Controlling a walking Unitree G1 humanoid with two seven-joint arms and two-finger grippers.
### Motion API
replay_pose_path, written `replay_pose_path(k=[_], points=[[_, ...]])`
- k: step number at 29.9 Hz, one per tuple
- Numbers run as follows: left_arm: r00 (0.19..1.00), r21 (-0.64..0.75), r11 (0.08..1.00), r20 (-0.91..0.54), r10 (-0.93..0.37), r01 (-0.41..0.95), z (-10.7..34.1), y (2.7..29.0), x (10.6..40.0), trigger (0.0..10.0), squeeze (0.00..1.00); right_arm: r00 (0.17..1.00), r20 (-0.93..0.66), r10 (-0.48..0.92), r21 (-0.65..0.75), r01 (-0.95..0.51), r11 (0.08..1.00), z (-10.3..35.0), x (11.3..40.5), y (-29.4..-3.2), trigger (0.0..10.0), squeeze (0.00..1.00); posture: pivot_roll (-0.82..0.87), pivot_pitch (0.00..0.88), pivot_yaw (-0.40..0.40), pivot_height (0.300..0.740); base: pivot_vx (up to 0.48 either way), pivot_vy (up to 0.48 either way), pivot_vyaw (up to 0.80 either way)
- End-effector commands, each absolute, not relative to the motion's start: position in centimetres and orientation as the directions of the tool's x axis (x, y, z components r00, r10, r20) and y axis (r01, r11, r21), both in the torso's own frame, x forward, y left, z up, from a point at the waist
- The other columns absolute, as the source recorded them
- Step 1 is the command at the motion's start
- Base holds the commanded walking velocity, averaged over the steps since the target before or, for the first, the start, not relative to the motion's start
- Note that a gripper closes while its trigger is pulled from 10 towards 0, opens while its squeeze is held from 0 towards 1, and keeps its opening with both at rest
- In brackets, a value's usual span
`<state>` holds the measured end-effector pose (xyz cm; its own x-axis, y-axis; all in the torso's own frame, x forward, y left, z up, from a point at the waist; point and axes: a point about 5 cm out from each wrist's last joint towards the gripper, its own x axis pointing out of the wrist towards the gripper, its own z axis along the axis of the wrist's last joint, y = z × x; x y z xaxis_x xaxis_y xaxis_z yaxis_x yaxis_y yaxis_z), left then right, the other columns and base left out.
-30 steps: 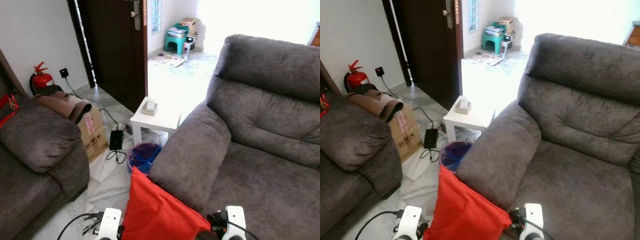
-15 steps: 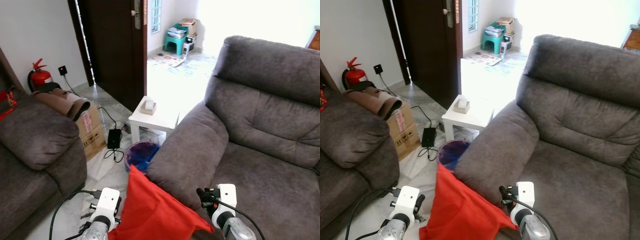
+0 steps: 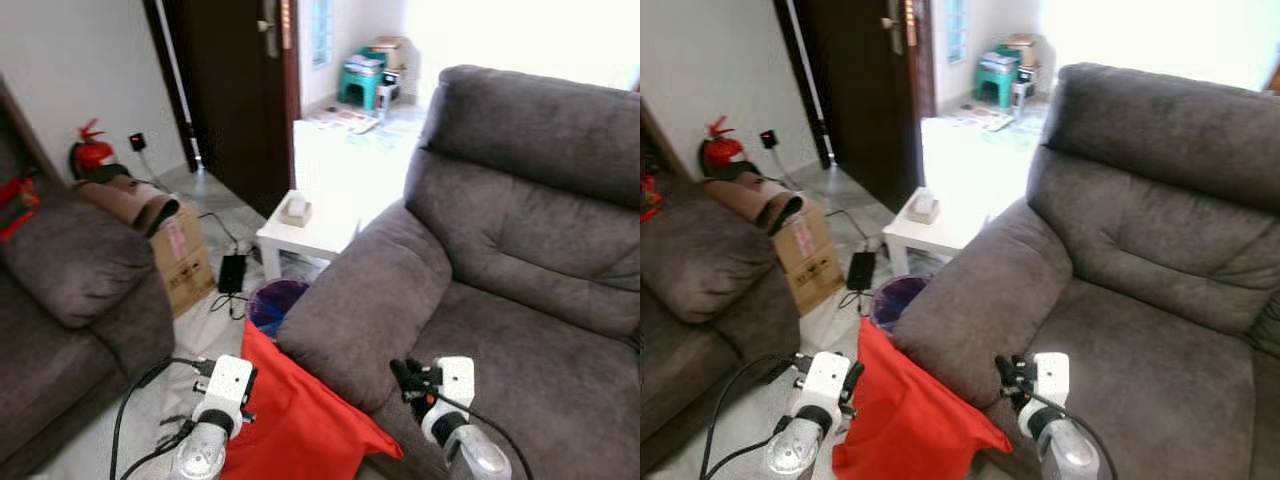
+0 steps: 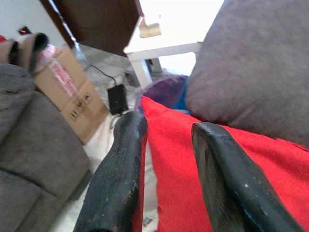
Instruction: Move the pillow to the sofa from floor
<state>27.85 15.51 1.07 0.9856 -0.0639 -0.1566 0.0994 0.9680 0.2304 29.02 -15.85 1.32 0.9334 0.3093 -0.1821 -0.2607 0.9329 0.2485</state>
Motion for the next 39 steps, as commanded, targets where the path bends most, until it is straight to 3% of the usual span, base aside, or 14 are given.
replay_pose_path(k=[1,10,22,34,39], points=[[0.991,0.248,0.965,-0.119,-0.053,0.082,1.6,16.5,27.8,10.0,0.0,0.942,-0.095,0.321,0.252,-0.289,0.924,2.6,29.7,-15.1,10.0,0.0,-0.06,0.028,0.016,0.74,0.0,0.0,0.0],[0.999,0.259,0.965,-0.043,-0.031,0.041,2.5,17.7,27.2,10.0,0.0,0.965,0.021,0.26,0.275,-0.255,0.927,4.2,30.2,-14.2,10.0,0.0,-0.05,0.028,0.025,0.74,0.0,0.0,0.0],[0.996,0.301,0.952,0.039,-0.074,0.059,4.3,18.0,27.0,10.0,0.0,0.966,-0.037,0.256,0.244,-0.239,0.94,3.4,29.4,-14.0,10.0,0.0,-0.03,0.019,0.036,0.74,0.0,0.0,0.0],[0.999,0.239,0.971,0.018,-0.032,0.027,4.2,17.8,26.9,10.0,0.0,0.964,-0.05,0.261,0.23,-0.243,0.942,3.1,28.9,-13.9,10.0,0.0,-0.05,0.062,0.034,0.672,0.0,0.0,0.0],[0.999,0.234,0.972,0.006,-0.038,0.036,4.0,17.4,26.8,10.0,0.0,0.967,-0.049,0.25,0.237,-0.232,0.943,3.1,28.8,-14.2,10.0,0.0,-0.06,0.067,0.031,0.672,0.0,0.0,0.0]])
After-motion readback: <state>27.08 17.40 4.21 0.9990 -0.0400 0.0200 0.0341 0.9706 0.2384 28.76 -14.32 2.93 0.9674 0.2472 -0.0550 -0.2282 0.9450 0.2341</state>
